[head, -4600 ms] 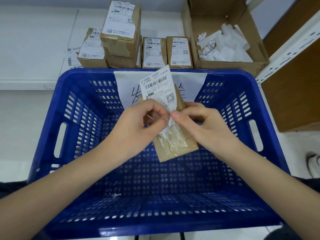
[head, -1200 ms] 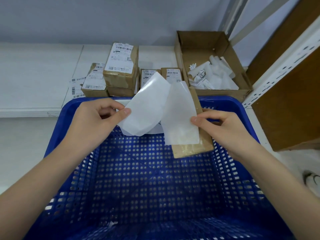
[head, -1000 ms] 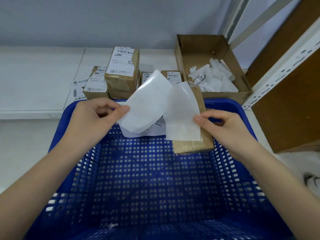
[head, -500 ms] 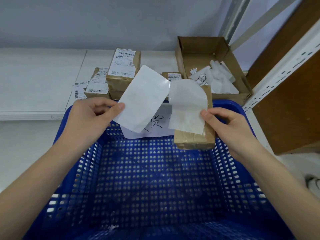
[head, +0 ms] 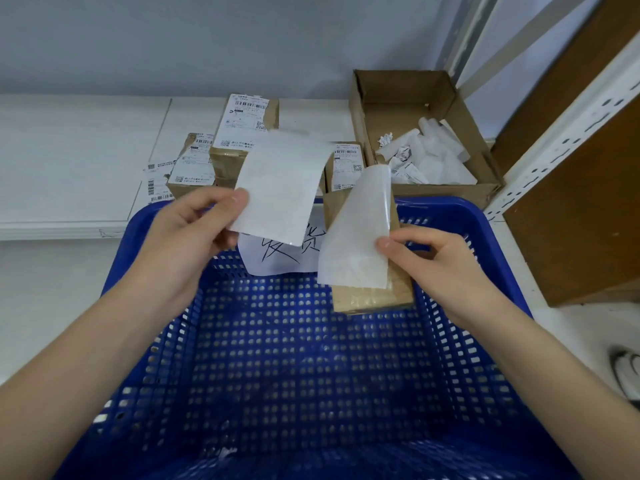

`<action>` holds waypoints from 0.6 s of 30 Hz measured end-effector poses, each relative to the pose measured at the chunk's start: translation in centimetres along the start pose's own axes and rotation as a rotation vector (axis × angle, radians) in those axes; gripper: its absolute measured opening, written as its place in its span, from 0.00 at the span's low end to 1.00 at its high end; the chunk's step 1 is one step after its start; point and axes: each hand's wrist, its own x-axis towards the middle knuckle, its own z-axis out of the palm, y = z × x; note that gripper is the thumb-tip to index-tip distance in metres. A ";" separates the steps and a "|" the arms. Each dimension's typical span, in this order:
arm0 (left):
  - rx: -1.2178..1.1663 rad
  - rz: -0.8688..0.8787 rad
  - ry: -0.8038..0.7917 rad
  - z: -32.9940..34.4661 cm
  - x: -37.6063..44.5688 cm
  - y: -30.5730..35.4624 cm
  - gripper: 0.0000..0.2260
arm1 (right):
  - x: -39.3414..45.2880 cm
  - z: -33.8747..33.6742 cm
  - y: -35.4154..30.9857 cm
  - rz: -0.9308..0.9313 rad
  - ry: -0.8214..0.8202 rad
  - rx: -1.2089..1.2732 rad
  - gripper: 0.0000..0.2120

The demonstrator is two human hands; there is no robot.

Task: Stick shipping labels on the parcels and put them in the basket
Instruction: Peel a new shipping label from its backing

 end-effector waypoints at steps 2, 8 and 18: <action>-0.090 -0.132 -0.103 0.6 -0.4 -0.6 0.06 | -0.2 0.4 0.0 0.003 -0.028 0.018 0.05; 0.036 -0.370 -0.218 2.5 -1.5 -3.4 0.14 | -0.6 1.5 0.0 0.035 -0.033 0.096 0.04; -0.208 -0.520 -0.245 3.0 -1.7 -4.0 0.24 | -1.1 2.4 0.2 -0.012 -0.171 0.230 0.05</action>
